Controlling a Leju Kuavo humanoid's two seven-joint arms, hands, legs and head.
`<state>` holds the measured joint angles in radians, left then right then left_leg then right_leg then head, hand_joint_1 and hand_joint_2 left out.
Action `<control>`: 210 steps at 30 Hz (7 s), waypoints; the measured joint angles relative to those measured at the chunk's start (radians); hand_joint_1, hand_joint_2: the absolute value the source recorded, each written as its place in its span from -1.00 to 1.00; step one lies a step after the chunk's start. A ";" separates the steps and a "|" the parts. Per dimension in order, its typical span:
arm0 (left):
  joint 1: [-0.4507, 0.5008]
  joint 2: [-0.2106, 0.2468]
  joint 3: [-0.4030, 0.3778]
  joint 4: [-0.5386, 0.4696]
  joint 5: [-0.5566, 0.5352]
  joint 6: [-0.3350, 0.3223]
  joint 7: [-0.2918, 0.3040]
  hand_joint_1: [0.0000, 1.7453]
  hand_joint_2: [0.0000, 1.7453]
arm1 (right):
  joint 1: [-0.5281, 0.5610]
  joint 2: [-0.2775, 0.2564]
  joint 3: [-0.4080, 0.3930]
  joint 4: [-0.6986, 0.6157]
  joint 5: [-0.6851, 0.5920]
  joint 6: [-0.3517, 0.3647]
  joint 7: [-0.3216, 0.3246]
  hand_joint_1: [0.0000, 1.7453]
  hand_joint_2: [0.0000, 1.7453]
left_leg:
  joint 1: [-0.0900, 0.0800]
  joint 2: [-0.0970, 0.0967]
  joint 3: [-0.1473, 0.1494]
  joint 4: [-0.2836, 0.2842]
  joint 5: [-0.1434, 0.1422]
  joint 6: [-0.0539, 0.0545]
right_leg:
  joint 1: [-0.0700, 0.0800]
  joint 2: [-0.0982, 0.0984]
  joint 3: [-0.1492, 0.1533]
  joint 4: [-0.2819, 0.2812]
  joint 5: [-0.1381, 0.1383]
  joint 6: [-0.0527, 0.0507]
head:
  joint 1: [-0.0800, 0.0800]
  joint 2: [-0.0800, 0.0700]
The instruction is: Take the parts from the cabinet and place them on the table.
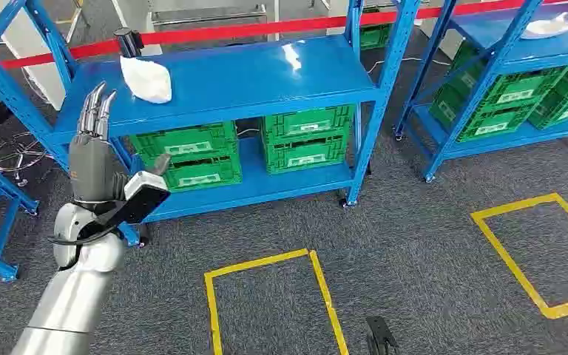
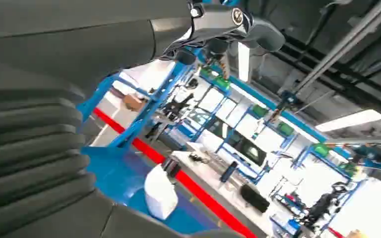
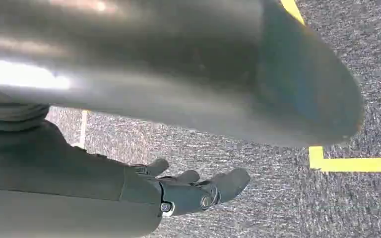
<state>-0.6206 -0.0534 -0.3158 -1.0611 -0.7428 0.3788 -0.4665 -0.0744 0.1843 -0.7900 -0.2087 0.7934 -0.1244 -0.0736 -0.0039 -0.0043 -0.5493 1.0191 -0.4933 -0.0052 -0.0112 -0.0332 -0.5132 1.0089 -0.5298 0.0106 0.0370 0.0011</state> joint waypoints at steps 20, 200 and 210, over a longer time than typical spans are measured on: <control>0.054 -0.018 -0.060 -0.053 0.105 0.191 -0.101 -1.00 -1.00 | 0.005 0.000 -0.045 0.004 -0.030 -0.021 -0.015 -1.00 -1.00 | 0.000 0.000 0.000 0.000 0.000 0.000 | 0.000 0.000 0.000 0.000 0.000 0.000 | 0.000 0.000; 0.108 -0.053 -0.037 -0.008 0.228 0.119 -0.121 -1.00 -1.00 | 0.001 0.000 -0.124 0.032 0.006 -0.042 -0.052 -1.00 -1.00 | 0.001 -0.009 -0.194 0.280 -0.079 -0.033 | -0.016 0.007 -0.067 0.028 0.036 -0.036 | -0.011 0.000; 0.100 -0.052 -0.037 0.004 0.209 0.079 -0.111 -1.00 -1.00 | -0.001 0.000 -0.124 0.032 0.031 -0.057 -0.045 -1.00 -1.00 | 0.005 0.022 -0.069 0.010 0.047 -0.005 | -0.029 -0.064 -0.039 0.016 0.020 0.033 | -0.017 0.000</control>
<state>-0.5208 -0.1053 -0.3529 -1.0571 -0.5333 0.4581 -0.5776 -0.0750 0.1846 -0.9136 -0.1770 0.8244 -0.1812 -0.1186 0.0013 0.0175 -0.6181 1.0294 -0.4464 -0.0098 -0.0400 -0.0973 -0.5520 1.0249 -0.5098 0.0434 0.0202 0.0011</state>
